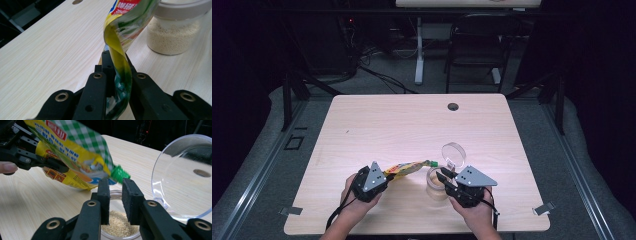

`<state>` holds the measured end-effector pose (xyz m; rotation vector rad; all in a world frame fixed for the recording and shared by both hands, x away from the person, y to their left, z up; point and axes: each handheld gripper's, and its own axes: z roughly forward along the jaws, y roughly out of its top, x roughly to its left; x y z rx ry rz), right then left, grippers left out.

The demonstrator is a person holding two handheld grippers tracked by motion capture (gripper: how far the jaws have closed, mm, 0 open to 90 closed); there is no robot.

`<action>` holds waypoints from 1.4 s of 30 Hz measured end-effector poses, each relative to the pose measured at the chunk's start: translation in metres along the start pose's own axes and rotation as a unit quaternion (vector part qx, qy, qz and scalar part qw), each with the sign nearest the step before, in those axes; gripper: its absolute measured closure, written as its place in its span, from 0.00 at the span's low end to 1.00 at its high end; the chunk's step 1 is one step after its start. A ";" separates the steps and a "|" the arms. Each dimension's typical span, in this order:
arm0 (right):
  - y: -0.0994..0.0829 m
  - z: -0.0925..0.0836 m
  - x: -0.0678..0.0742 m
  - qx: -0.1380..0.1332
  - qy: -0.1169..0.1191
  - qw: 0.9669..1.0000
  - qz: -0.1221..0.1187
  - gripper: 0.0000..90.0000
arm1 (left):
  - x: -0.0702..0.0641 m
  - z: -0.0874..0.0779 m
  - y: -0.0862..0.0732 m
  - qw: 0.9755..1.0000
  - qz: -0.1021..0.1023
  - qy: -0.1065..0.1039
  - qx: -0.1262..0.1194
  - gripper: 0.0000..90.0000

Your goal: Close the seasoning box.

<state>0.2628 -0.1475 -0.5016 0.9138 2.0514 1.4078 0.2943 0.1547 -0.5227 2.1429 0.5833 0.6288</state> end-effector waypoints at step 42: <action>-0.002 -0.003 -0.006 -0.002 -0.004 1.000 0.010 0.83 | 0.037 -0.012 -0.036 0.982 -0.187 -0.027 -0.027 0.95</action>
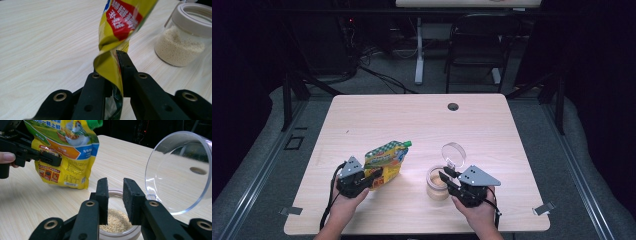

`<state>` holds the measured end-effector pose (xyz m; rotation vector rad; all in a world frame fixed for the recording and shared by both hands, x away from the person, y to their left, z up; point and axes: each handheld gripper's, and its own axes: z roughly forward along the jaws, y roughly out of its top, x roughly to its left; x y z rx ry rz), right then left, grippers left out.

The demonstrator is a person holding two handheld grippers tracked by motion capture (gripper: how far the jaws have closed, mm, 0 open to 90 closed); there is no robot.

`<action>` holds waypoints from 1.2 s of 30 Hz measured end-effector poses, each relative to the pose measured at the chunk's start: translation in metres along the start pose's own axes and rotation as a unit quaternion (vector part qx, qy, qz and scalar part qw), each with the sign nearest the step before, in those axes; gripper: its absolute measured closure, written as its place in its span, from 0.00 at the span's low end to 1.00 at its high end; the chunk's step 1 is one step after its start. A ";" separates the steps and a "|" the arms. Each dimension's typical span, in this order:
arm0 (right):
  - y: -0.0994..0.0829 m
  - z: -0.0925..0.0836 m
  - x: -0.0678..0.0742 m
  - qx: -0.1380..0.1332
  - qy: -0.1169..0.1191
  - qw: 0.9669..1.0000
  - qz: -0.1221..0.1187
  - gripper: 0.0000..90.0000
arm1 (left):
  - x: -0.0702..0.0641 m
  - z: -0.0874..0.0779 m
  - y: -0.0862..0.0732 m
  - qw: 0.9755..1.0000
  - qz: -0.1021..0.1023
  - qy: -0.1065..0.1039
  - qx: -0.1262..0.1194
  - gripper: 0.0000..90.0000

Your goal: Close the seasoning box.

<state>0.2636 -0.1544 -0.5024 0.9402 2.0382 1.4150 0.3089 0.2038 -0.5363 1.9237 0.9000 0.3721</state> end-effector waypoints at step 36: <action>-0.002 0.003 0.001 0.005 0.003 1.000 -0.003 0.83 | 0.015 -0.020 -0.015 0.999 -0.032 0.000 -0.021 0.74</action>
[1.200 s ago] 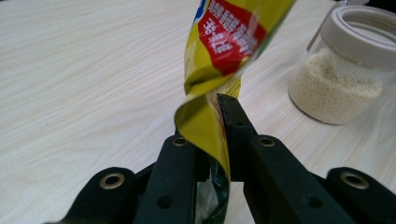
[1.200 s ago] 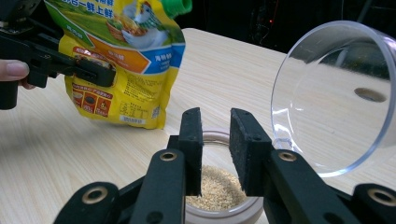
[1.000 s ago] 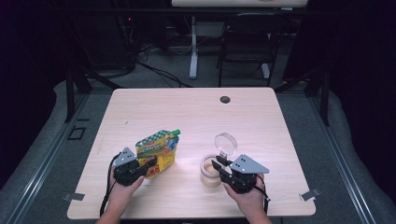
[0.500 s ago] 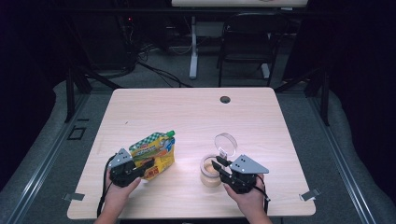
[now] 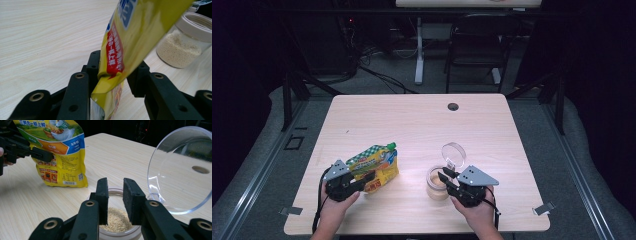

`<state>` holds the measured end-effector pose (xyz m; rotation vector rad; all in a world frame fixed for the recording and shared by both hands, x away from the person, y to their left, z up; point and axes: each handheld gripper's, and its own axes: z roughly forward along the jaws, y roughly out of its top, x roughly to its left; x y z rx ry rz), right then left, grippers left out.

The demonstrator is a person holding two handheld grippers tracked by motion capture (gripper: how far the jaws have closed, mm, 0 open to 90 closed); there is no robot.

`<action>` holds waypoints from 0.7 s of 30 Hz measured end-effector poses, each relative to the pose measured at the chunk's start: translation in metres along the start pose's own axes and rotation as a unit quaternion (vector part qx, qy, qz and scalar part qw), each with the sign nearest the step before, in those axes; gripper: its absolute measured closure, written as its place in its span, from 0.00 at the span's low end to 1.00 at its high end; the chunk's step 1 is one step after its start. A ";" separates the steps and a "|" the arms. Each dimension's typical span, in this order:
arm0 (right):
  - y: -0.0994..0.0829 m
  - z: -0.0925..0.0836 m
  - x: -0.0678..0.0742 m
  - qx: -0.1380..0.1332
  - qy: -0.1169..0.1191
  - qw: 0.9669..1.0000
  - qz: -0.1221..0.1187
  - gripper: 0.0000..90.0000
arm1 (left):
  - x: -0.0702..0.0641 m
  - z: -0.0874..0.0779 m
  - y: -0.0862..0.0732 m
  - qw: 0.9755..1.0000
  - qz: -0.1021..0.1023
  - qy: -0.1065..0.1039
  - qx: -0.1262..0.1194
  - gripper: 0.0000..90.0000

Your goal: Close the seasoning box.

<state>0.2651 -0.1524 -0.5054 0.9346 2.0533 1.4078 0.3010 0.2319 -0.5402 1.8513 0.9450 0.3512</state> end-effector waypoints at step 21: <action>0.001 -0.002 -0.002 0.002 0.003 1.000 0.003 0.82 | 0.001 -0.009 -0.002 1.000 -0.001 0.000 -0.017 0.48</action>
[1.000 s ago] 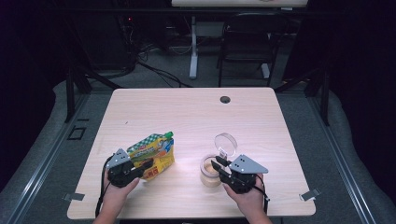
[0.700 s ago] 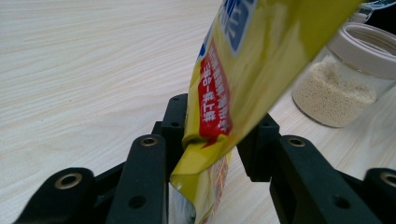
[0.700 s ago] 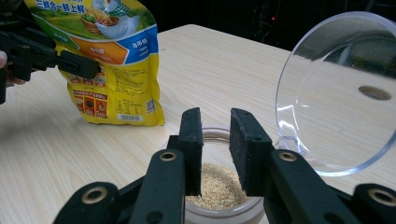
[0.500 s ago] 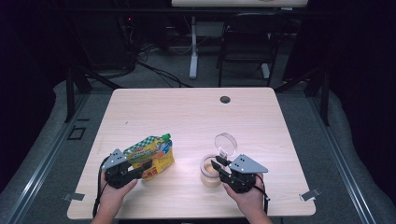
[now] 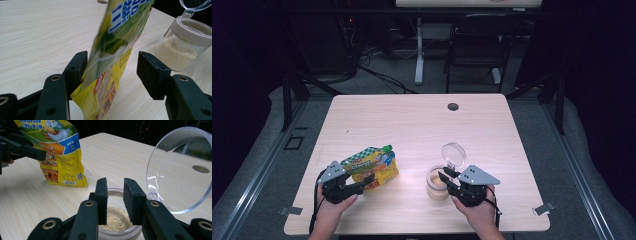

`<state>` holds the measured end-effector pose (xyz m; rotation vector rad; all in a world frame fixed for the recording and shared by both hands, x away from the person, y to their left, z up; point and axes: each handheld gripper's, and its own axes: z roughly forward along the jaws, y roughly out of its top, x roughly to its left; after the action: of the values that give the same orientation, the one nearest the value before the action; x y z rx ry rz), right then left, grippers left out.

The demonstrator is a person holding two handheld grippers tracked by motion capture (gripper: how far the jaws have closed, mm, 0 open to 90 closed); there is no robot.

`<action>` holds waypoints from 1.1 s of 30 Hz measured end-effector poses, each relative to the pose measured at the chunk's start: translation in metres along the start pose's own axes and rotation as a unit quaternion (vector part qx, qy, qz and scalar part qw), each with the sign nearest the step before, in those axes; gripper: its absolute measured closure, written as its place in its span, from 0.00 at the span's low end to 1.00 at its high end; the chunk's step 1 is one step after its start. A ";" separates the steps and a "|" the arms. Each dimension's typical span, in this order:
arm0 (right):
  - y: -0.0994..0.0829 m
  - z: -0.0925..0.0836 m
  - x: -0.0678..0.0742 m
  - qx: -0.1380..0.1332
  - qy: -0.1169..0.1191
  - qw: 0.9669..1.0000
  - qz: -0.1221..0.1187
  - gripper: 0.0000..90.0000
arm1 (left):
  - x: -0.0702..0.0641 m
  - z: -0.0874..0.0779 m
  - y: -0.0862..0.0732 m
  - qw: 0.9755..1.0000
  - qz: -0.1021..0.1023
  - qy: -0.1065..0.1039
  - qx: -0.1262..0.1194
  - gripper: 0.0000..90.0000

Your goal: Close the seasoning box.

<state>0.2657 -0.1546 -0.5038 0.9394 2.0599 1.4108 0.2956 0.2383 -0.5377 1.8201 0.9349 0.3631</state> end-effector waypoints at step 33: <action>0.007 -0.006 0.002 -0.006 0.015 1.000 0.001 0.83 | -0.003 -0.024 -0.005 0.999 -0.004 0.010 -0.033 0.42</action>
<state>0.2626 -0.1551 -0.4948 0.9202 2.0713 1.4454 0.2761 0.2528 -0.5313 1.7555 0.9345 0.4029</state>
